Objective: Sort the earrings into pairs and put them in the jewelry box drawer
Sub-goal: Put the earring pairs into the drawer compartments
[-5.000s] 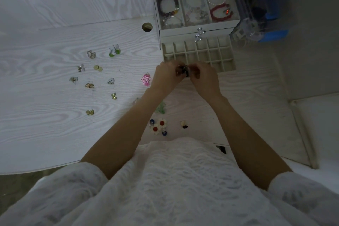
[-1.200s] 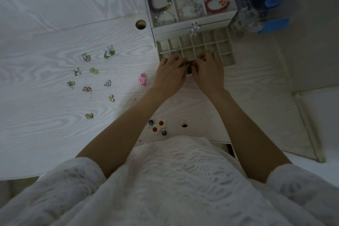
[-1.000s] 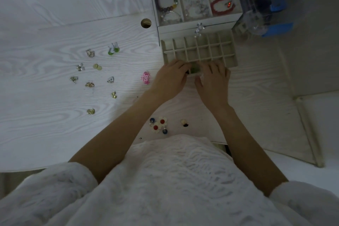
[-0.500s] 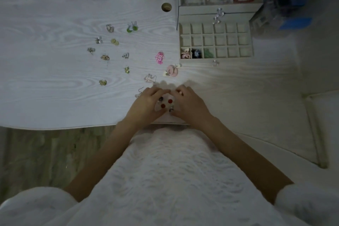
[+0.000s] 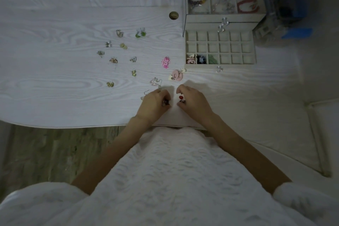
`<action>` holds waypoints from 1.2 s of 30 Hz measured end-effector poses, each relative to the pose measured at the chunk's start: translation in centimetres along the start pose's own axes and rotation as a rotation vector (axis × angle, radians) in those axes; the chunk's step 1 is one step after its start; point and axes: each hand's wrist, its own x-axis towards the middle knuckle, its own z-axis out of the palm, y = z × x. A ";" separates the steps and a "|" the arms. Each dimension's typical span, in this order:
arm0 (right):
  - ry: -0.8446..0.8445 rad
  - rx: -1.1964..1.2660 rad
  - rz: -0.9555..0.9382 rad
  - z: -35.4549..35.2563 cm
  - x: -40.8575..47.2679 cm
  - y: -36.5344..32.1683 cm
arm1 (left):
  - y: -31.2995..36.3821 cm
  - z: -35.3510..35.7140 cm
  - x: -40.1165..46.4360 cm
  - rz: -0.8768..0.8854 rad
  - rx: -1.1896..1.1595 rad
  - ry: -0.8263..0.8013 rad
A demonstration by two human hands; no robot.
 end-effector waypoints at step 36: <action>0.270 -0.305 0.025 -7.0 10.7 5.4 | 4.2 -3.1 17.6 0.230 -0.131 0.285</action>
